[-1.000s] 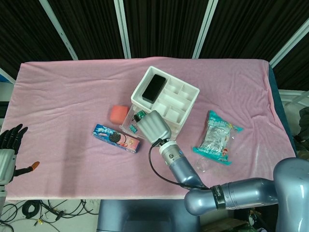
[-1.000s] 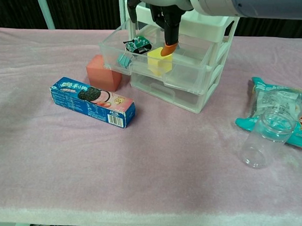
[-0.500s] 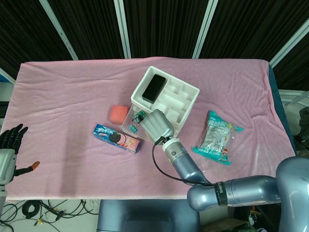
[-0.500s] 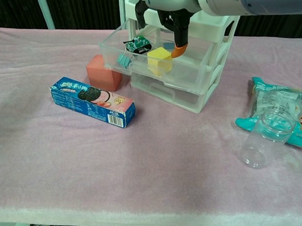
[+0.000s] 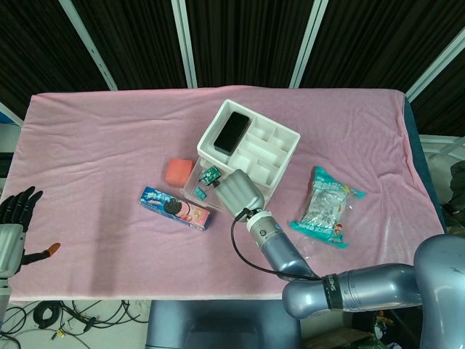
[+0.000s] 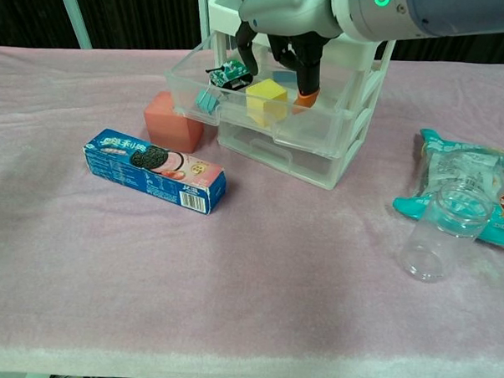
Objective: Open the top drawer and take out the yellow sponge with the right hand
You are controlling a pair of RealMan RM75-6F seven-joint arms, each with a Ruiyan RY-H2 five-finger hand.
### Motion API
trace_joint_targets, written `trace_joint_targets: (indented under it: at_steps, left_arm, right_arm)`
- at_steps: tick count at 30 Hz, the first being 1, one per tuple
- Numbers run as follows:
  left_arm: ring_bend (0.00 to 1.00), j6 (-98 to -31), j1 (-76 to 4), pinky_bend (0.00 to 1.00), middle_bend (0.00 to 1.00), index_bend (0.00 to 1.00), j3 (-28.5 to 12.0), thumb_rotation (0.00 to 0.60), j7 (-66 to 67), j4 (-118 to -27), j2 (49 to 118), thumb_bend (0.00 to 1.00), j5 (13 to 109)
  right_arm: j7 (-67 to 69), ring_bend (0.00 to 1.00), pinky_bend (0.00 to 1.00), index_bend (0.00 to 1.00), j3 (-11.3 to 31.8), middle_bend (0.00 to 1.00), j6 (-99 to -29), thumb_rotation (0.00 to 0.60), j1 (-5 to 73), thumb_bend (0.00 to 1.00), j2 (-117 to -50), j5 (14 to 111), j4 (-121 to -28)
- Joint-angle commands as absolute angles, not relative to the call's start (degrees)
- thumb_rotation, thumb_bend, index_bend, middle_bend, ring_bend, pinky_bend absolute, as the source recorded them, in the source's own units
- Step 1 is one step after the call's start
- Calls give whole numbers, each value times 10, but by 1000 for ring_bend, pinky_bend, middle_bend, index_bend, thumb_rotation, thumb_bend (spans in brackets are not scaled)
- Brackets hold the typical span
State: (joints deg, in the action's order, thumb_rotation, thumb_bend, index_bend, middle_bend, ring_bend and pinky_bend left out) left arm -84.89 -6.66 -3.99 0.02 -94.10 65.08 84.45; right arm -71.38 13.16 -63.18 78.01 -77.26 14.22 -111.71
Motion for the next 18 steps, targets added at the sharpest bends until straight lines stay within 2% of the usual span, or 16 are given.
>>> trace_joint_targets:
  at_steps: [1,11,18]
  left_arm:
    - [0,-849,-67,0,0,0,-40,600,0,-941,651,0,844]
    - [0,-848,-67,0,0,0,-41,600,-1,-940,651,0,842]
    - [0,-847,-67,0,0,0,-42,600,-3,-942,650,0,840]
  right_arm:
    - [-709,873,806,346,127,803,-629,600,783,105,-774,141,-1115]
    - [-688,873,806,358,115,803,-628,600,790,120,-780,143,-1109]
    - [-672,873,805,423,112,803,-627,600,794,167,-785,145,-1107]
